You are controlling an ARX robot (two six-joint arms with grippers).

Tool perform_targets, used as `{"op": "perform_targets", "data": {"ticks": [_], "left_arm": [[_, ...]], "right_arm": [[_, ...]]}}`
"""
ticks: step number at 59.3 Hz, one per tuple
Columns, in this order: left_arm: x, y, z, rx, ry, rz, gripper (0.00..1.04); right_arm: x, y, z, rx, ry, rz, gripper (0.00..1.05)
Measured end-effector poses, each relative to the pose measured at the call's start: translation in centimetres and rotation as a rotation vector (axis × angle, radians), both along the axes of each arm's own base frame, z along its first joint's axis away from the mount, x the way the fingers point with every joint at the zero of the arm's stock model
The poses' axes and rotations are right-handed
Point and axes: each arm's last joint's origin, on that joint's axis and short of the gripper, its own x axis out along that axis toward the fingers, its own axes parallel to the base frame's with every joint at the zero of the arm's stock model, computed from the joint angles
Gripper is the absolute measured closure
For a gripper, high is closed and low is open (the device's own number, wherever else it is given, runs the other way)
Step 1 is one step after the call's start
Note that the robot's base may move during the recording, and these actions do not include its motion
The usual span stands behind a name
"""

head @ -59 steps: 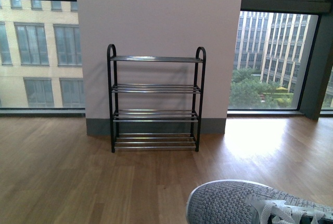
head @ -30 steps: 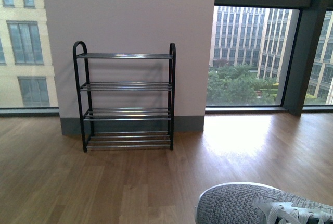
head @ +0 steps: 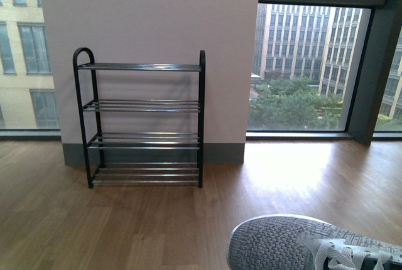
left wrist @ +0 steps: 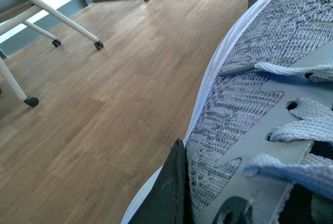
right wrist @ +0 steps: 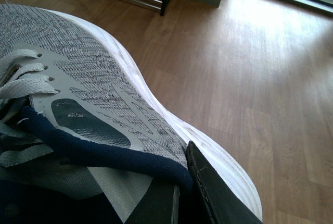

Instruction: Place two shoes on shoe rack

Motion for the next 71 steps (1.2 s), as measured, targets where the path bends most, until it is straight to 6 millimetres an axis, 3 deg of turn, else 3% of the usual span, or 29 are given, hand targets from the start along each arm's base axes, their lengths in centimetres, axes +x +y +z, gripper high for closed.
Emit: {"op": "perform_targets", "data": {"ticks": [71], "left_arm": [[-0.01,-0.06,-0.03,-0.003,0.003,-0.011,1.03]], "right_arm": [[-0.01,-0.05,-0.01,0.0,0.001,-0.007,1.03]]}}
